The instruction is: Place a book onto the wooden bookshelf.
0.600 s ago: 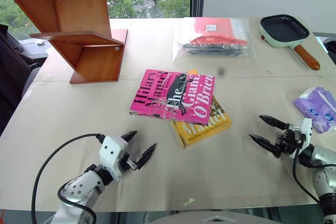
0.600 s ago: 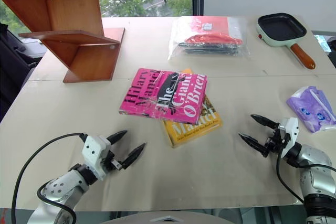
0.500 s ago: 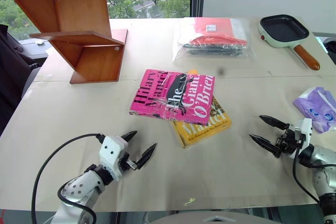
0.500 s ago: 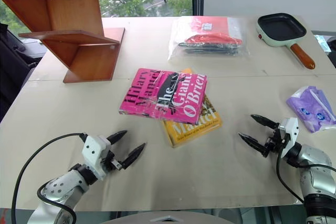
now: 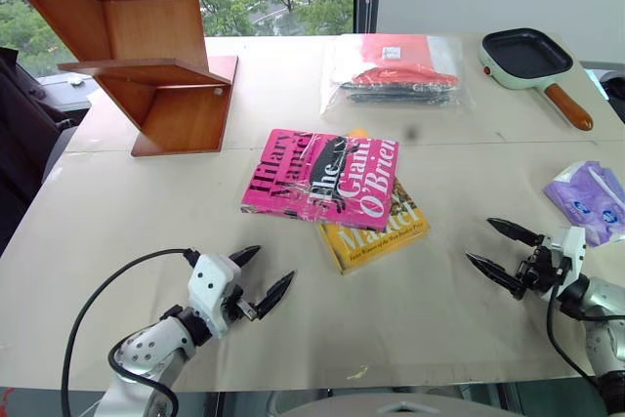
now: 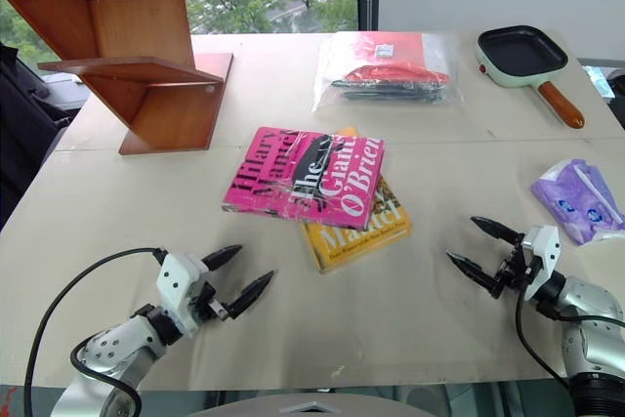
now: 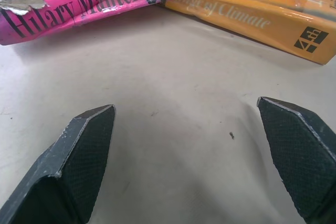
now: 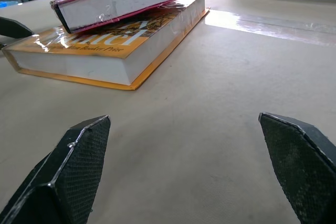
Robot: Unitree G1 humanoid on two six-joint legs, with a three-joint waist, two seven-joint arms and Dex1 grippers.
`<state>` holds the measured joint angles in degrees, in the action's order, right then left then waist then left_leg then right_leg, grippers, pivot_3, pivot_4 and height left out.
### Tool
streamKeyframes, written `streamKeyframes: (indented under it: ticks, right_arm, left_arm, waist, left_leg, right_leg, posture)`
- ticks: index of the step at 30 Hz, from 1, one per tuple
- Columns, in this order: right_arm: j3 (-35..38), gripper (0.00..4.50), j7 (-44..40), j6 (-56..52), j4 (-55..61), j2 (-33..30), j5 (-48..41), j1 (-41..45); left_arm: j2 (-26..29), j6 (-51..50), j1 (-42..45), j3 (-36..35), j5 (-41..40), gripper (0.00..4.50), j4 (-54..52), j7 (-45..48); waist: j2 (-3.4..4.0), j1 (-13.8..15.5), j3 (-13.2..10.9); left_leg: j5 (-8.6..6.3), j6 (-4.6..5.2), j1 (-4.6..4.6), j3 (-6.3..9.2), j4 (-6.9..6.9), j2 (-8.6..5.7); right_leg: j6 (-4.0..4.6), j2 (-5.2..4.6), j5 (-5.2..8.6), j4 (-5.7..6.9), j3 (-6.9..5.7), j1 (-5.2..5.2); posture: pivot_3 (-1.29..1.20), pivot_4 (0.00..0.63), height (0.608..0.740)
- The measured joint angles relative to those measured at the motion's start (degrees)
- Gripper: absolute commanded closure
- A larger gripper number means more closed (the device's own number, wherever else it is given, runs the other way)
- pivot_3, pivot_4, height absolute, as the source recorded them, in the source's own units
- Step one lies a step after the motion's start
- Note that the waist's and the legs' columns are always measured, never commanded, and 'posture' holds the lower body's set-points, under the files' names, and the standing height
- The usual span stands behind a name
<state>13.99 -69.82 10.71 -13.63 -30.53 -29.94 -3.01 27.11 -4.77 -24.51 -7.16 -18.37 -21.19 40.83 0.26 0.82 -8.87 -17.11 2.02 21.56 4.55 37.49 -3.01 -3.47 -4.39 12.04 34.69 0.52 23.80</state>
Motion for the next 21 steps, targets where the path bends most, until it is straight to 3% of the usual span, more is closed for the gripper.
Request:
streamKeyframes:
  ticks: [6,11,14,19,21]
  right_arm:
    - [0.0,0.00,0.2,-0.6,2.5,0.0,-0.3,0.3]
    - [0.1,0.00,0.0,-7.0,11.8,-1.6,-5.7,-0.5]
    - [0.5,0.00,0.3,-12.7,19.2,-3.5,-10.4,-1.8]
    - [0.6,0.00,0.8,-16.0,24.2,-5.5,-11.7,-1.9]
    - [0.6,0.00,1.1,-17.2,25.5,-6.9,-11.7,-1.0]
  left_arm:
    - [-3.9,-4.6,0.4,0.2,-6.9,0.04,-1.1,-1.5]
    - [-13.2,-13.6,0.0,-0.6,-22.2,0.04,-6.4,-9.7]
    - [-22.4,-16.6,-0.6,-1.5,-34.9,0.04,-10.6,-19.5]
    - [-23.9,-22.8,1.3,-3.9,-51.7,0.04,-9.7,-32.7]
    - [-23.4,-25.9,7.1,-5.6,-61.5,0.04,-4.7,-38.0]
  waist:
    - [0.00,0.0,0.0]
    - [-0.01,0.0,0.0]
    - [-0.17,0.1,0.0]
    - [-0.26,0.2,-0.1]
    - [-0.28,0.5,-0.1]
  left_leg:
    - [0.02,-0.01,-0.06,-0.06,0.18,0.01]
    - [-0.01,0.01,0.12,0.03,0.68,0.06]
    - [-0.07,0.11,0.16,0.03,0.85,0.02]
    - [-0.12,0.23,0.09,0.14,0.91,0.06]
    - [-0.03,0.11,0.08,0.19,1.07,-0.02]
  right_leg:
    - [0.00,0.04,0.00,0.18,0.05,-0.02]
    - [-0.02,0.04,-0.01,0.26,0.03,-0.06]
    - [-0.06,-0.04,-0.03,0.25,0.02,-0.11]
    - [-0.02,0.16,-0.05,0.36,-0.05,-0.20]
    - [-0.01,0.30,-0.04,0.66,-0.09,-0.19]
  posture:
    - [0.00,0.150,0.740]
    - [0.00,0.150,0.740]
    - [0.00,0.150,0.740]
    - [0.00,0.150,0.740]
    - [0.00,0.150,0.740]
